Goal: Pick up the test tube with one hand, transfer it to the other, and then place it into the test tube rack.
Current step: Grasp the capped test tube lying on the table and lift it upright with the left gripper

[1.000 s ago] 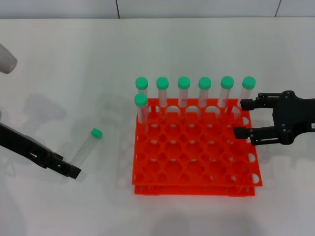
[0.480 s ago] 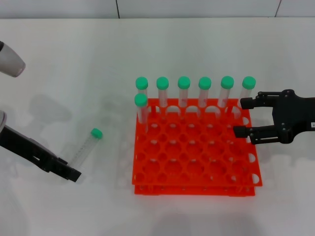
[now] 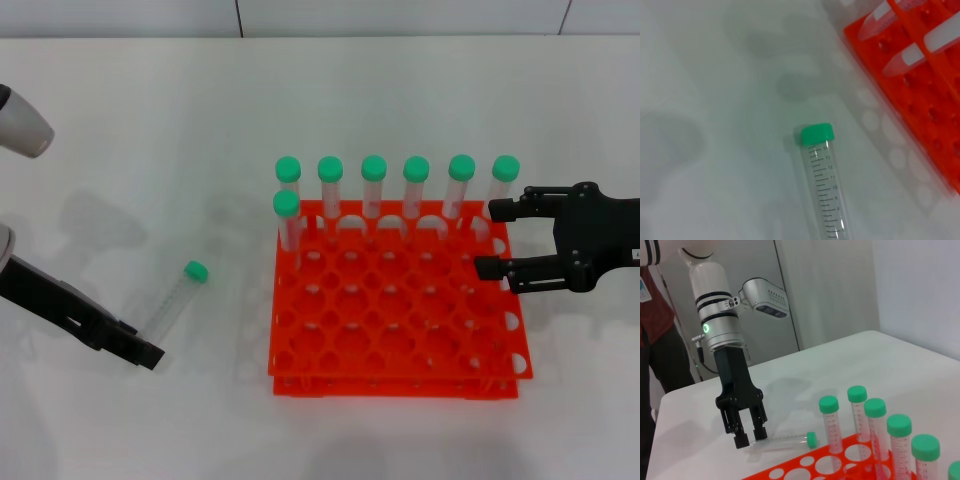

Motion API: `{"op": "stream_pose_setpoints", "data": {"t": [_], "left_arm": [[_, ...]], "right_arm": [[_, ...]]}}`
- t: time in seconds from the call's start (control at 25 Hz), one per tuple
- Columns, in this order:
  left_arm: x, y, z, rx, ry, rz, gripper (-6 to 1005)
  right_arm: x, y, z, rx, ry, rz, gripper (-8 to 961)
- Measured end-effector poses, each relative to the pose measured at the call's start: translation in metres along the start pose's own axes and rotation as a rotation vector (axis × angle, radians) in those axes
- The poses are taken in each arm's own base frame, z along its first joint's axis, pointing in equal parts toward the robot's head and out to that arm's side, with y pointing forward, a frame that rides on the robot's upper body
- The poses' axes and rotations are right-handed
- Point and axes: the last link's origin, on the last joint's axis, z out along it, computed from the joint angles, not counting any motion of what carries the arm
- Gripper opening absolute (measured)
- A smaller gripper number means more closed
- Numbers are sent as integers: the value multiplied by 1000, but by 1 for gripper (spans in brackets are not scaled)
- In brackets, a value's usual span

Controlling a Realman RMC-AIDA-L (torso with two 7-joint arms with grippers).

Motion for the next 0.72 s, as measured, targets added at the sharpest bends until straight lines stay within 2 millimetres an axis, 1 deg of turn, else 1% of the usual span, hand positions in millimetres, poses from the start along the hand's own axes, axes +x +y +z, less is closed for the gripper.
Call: {"op": "stream_pose_setpoints", "data": {"t": [0.28, 0.48, 0.72], "left_arm": [[1, -1, 0, 10, 4, 1, 590], [1, -2, 0, 13, 5, 1, 493], [1, -2, 0, 17, 3, 2, 488]], "right_arm": [[1, 0, 0, 2, 0, 2, 769], [0, -1, 0, 8, 0, 1, 768], [0, -2, 0, 10, 0, 0, 767]]}}
